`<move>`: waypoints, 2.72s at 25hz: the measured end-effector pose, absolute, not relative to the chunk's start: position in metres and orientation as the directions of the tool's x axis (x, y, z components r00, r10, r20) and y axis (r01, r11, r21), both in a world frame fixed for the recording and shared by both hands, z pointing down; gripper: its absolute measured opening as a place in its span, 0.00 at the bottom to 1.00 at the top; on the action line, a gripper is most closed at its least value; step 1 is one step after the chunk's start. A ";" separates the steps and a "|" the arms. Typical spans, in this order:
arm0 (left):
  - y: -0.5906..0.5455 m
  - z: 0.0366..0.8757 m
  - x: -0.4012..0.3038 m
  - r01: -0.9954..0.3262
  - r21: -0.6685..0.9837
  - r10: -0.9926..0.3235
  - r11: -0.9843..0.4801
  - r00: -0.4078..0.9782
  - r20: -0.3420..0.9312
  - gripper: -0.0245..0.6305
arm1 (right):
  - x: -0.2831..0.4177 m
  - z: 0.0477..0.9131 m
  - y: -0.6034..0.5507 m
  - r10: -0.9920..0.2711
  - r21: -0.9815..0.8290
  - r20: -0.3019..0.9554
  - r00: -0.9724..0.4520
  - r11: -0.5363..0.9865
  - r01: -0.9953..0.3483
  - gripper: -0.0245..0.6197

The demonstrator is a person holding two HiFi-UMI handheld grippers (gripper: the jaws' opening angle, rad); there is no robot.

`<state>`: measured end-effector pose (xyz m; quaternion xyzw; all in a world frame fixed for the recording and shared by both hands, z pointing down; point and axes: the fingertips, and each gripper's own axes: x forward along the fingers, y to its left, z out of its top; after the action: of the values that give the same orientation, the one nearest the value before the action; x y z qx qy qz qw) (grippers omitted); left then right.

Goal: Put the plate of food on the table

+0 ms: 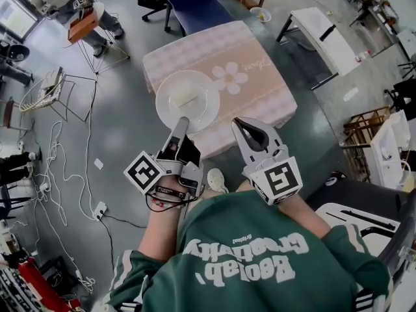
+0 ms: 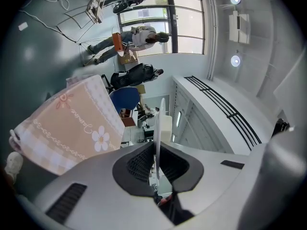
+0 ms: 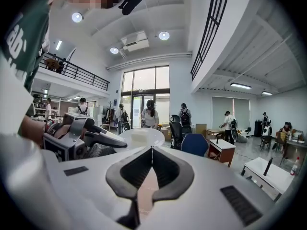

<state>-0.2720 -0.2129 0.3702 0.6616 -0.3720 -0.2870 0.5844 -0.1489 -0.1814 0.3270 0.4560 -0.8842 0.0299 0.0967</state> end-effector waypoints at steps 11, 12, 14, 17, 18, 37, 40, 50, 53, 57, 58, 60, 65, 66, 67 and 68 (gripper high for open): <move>-0.213 0.371 -0.270 -0.151 0.988 -0.824 -0.033 0.563 0.058 0.08 | -0.147 0.325 -0.183 -0.807 0.047 0.197 -0.556 0.574 -0.817 0.06; -0.212 0.372 -0.270 -0.151 0.988 -0.823 -0.035 0.565 0.057 0.08 | -0.146 0.324 -0.183 -0.811 0.048 0.195 -0.552 0.570 -0.820 0.06; -0.213 0.372 -0.269 -0.149 0.988 -0.821 -0.039 0.568 0.053 0.08 | -0.145 0.323 -0.183 -0.815 0.050 0.190 -0.547 0.564 -0.824 0.06; -0.212 0.373 -0.268 -0.145 0.989 -0.820 -0.036 0.570 0.054 0.08 | -0.144 0.321 -0.184 -0.818 0.060 0.187 -0.543 0.562 -0.825 0.06; -0.212 0.373 -0.265 -0.146 0.989 -0.820 -0.034 0.570 0.056 0.08 | -0.142 0.321 -0.185 -0.819 0.060 0.186 -0.543 0.561 -0.825 0.06; -0.263 0.378 -0.196 -0.170 0.985 -0.893 -0.020 0.447 0.059 0.08 | -0.080 0.325 -0.261 -0.723 0.071 0.156 -0.674 0.688 -0.722 0.06; -0.281 0.377 -0.179 -0.161 0.987 -0.913 -0.010 0.405 0.057 0.08 | -0.065 0.324 -0.285 -0.683 0.070 0.158 -0.713 0.728 -0.682 0.06; -0.333 0.374 -0.138 -0.191 0.981 -0.954 0.019 0.289 0.075 0.08 | -0.029 0.329 -0.358 -0.578 0.036 0.147 -0.803 0.814 -0.580 0.06; -0.337 0.372 -0.134 -0.200 0.980 -0.965 0.025 0.251 0.075 0.08 | -0.019 0.334 -0.369 -0.558 0.017 0.154 -0.815 0.827 -0.562 0.06; -0.336 0.377 -0.127 -0.204 0.978 -0.974 0.047 0.209 0.091 0.08 | -0.009 0.341 -0.375 -0.532 0.002 0.158 -0.832 0.843 -0.539 0.06; -0.336 0.378 -0.126 -0.203 0.978 -0.975 0.053 0.199 0.094 0.08 | -0.007 0.344 -0.377 -0.528 -0.004 0.161 -0.834 0.844 -0.536 0.06; -0.335 0.379 -0.123 -0.208 0.976 -0.977 0.064 0.186 0.104 0.08 | -0.004 0.347 -0.380 -0.523 -0.022 0.168 -0.835 0.845 -0.534 0.06; -0.331 0.383 -0.116 -0.223 0.971 -0.976 0.085 0.178 0.126 0.08 | 0.001 0.355 -0.377 -0.503 -0.048 0.175 -0.846 0.854 -0.518 0.06; -0.331 0.384 -0.113 -0.222 0.971 -0.976 0.087 0.177 0.128 0.08 | 0.003 0.355 -0.376 -0.501 -0.049 0.174 -0.848 0.855 -0.516 0.06; -0.330 0.385 -0.111 -0.222 0.971 -0.975 0.092 0.177 0.132 0.08 | 0.004 0.356 -0.376 -0.500 -0.050 0.173 -0.849 0.856 -0.515 0.06; -0.330 0.386 -0.110 -0.222 0.970 -0.975 0.098 0.176 0.138 0.08 | 0.006 0.356 -0.375 -0.498 -0.051 0.172 -0.850 0.857 -0.513 0.06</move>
<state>-0.1096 -0.3296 0.3864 0.5651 -0.5295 -0.3632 0.5181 0.0059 -0.3753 0.3560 0.2632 -0.9605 0.0475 0.0767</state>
